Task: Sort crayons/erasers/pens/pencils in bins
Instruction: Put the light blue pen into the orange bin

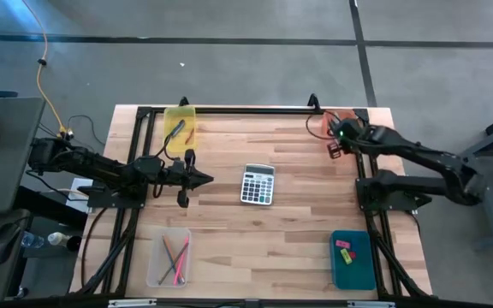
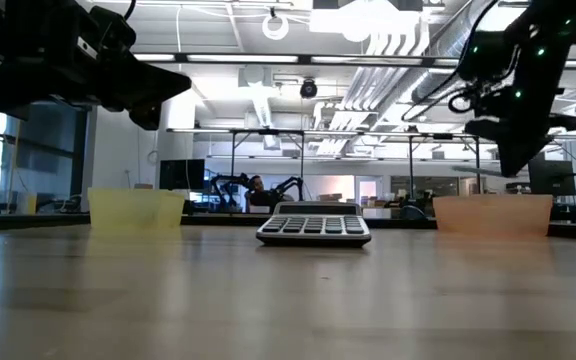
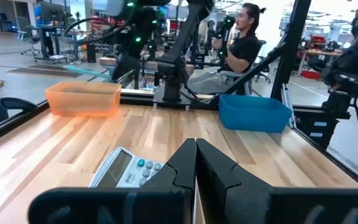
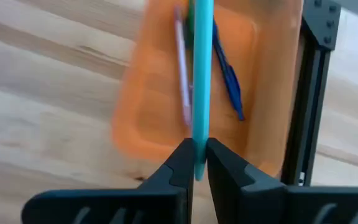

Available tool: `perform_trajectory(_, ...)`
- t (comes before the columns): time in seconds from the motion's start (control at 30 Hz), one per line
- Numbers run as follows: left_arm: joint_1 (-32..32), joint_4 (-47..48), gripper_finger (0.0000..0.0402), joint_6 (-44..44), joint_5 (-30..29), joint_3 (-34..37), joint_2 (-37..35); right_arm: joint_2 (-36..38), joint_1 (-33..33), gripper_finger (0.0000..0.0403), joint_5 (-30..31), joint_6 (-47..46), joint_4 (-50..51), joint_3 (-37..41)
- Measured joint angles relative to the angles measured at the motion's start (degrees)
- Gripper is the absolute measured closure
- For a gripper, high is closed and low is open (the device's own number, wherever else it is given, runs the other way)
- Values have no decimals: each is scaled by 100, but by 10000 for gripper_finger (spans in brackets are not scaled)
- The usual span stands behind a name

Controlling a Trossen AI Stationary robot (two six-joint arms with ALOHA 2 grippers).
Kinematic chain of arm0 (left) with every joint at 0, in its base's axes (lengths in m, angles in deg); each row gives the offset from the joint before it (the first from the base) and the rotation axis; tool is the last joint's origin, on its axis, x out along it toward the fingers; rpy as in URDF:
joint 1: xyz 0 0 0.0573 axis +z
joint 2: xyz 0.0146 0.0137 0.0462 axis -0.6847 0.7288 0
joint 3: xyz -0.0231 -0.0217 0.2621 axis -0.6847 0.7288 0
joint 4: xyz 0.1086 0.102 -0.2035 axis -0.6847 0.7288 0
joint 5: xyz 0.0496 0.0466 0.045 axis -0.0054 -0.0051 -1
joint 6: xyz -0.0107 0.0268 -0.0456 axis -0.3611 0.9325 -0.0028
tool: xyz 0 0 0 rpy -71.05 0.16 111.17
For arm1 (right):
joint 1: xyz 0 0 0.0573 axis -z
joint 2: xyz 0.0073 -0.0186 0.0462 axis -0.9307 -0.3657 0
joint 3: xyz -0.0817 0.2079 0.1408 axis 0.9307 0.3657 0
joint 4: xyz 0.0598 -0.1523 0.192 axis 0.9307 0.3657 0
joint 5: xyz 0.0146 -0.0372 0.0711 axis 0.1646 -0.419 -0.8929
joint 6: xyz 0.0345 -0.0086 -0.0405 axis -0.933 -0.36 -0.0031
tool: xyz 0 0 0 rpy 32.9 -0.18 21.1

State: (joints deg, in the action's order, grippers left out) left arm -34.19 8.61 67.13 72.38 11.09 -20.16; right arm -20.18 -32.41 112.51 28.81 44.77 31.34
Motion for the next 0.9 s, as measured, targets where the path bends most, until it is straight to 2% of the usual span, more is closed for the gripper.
perform_trajectory(0.17,1,0,401,0,-15,0,0,-593,1002,380,-476,636,-288,0)
perform_trajectory(0.4,-1,0,401,0,-15,0,0,-1345,1768,380,-1012,691,-925,-2)
perform_trajectory(0.7,0,0,401,4,-15,0,-1,-1779,2102,377,-1145,844,-1308,-4)
perform_trajectory(0.9,2,53,401,106,15,0,-135,-1774,2102,337,-1140,1040,-1203,-4)
